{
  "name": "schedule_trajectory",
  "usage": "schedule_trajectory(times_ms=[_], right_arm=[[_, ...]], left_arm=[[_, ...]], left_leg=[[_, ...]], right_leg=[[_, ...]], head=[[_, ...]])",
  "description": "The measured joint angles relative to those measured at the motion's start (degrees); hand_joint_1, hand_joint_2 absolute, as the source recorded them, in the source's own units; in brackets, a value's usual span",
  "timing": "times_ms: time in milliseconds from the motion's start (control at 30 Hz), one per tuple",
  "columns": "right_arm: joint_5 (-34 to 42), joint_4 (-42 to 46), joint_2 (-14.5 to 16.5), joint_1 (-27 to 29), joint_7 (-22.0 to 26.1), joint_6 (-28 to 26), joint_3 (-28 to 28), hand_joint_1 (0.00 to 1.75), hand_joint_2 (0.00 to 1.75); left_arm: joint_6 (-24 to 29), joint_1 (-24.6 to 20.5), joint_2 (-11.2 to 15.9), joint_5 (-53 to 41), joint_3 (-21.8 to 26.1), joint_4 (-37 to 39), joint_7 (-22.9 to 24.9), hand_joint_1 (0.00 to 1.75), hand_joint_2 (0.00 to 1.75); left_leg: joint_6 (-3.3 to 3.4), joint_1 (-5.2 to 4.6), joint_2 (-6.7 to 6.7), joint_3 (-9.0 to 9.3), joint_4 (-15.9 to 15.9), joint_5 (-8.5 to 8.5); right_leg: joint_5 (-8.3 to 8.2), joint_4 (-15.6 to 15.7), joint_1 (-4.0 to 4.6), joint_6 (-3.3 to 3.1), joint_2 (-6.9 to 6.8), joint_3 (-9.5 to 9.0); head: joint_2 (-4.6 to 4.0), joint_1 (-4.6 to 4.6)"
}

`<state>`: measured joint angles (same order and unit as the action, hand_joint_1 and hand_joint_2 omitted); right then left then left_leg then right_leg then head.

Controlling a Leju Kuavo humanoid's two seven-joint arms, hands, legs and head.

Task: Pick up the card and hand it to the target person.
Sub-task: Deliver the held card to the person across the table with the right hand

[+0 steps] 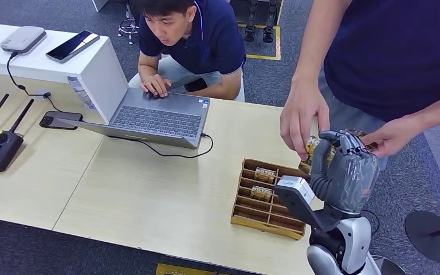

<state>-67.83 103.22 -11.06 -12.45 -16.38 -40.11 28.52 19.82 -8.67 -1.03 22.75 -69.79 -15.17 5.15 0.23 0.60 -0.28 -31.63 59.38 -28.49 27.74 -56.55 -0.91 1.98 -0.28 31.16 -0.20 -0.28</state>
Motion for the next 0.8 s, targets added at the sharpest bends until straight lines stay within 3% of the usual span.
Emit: schedule_trajectory(times_ms=[33,67,133,167,200,667,800], right_arm=[[0.01,-0.02,0.0,-0.11,0.11,0.01,0.0,1.73,1.75],[0.04,-0.04,0.0,-0.21,0.25,0.01,0.0,1.47,1.75],[0.14,-0.16,0.0,-0.33,0.62,0.03,0.0,0.6,1.75],[0.21,-0.23,0.0,-0.35,0.77,0.04,0.0,0.18,1.75],[0.31,-0.28,0.0,-0.36,0.88,0.04,0.0,0.0,1.75],[1.15,-0.32,0.0,-0.33,0.15,0.03,-0.03,0.0,1.75],[8.75,-0.32,-0.01,-0.11,1.39,0.03,-0.06,0.0,1.75]], left_arm=[[-0.05,0.0,0.0,-0.01,0.0,0.0,0.0,0.0,1.31],[-0.15,0.0,0.0,-0.03,-0.01,0.0,0.01,0.0,0.87],[-0.3,0.15,-0.01,-0.02,-0.03,0.0,0.03,0.0,0.0],[-0.29,0.3,-0.02,0.02,-0.04,0.0,0.05,0.0,0.0],[-0.24,0.48,-0.02,0.08,-0.04,0.0,0.08,0.0,0.0],[0.04,1.25,-0.11,0.21,-0.07,0.0,0.51,0.0,0.0],[0.11,1.27,-0.09,1.01,-0.07,0.0,0.52,0.0,0.0]], left_leg=[[0.0,0.0,0.0,0.0,0.0,0.0],[0.0,0.0,0.0,0.0,0.0,0.0],[0.0,0.0,0.0,0.0,0.0,0.0],[0.0,0.0,0.0,0.0,0.0,0.0],[0.0,0.0,0.0,0.0,0.0,0.0],[0.0,0.0,0.0,0.01,0.0,0.0],[0.0,0.0,0.0,0.01,0.0,0.0]], right_leg=[[0.0,0.0,0.0,0.0,0.0,0.0],[0.0,0.0,0.0,0.0,-0.01,0.0],[0.0,0.0,0.0,0.0,-0.01,0.0],[0.0,0.0,0.0,0.0,-0.01,0.01],[0.0,0.0,0.0,0.0,-0.01,0.01],[0.0,0.0,0.0,0.0,0.0,0.02],[0.0,0.0,0.0,0.0,0.0,0.02]], head=[[0.0,0.0],[0.0,0.0],[0.0,0.01],[0.0,0.0],[0.0,0.01],[0.0,0.0],[0.0,0.0]])
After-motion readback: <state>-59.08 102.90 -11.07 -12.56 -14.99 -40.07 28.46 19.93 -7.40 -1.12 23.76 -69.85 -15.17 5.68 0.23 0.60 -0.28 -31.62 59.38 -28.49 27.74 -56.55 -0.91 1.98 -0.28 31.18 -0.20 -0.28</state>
